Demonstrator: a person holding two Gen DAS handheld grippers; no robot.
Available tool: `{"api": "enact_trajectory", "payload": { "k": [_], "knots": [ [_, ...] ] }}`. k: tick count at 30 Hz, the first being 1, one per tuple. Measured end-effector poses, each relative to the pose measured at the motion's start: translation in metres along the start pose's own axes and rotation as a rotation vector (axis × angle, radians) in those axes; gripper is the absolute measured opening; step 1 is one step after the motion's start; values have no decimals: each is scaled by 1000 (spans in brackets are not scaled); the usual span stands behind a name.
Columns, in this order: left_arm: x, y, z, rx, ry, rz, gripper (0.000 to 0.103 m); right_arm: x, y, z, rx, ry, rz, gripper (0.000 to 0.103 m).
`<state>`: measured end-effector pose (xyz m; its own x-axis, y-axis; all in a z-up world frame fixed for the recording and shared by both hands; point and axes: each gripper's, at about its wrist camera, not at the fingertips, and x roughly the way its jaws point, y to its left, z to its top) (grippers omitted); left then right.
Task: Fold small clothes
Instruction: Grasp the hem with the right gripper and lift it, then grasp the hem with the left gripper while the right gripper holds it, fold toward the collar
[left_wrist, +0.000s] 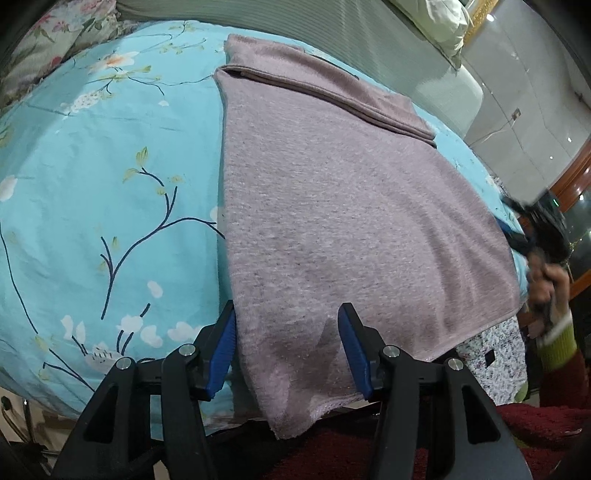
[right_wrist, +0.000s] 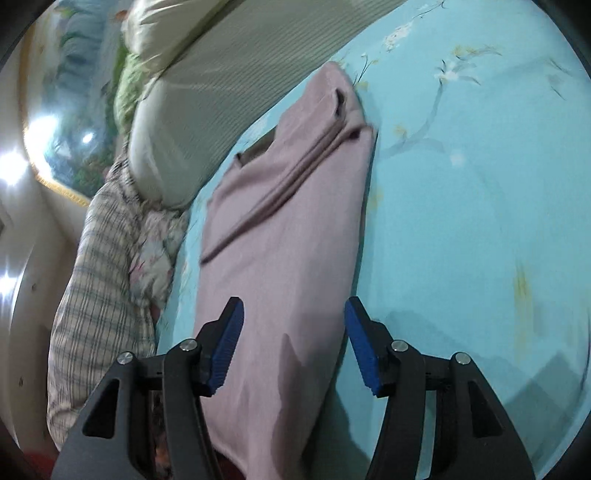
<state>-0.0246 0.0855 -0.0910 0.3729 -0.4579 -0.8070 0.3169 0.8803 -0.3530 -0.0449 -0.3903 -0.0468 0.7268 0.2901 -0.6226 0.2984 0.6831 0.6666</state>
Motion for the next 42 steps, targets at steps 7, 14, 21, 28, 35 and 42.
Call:
{"api": "enact_trajectory", "payload": {
  "k": [7,14,21,28,35,42],
  "knots": [
    [3,-5,2,16,12,24,53,71,-28,85,65,122,-57,60],
    [5,-6,4,16,13,21,53,74,10,14,-88,402,235,60],
    [5,-6,7,45,22,-5,54,26,16,-88,-128,438,445,60],
    [1,-1,2,25,14,-50,54,-19,11,-132,-78,286,530,60],
    [2,-8,1,28,32,-113,53,-35,7,-141,-64,165,461,54],
    [7,-8,-12,41,69,-143,16,-35,16,-144,-139,153,260,11]
  ]
}}
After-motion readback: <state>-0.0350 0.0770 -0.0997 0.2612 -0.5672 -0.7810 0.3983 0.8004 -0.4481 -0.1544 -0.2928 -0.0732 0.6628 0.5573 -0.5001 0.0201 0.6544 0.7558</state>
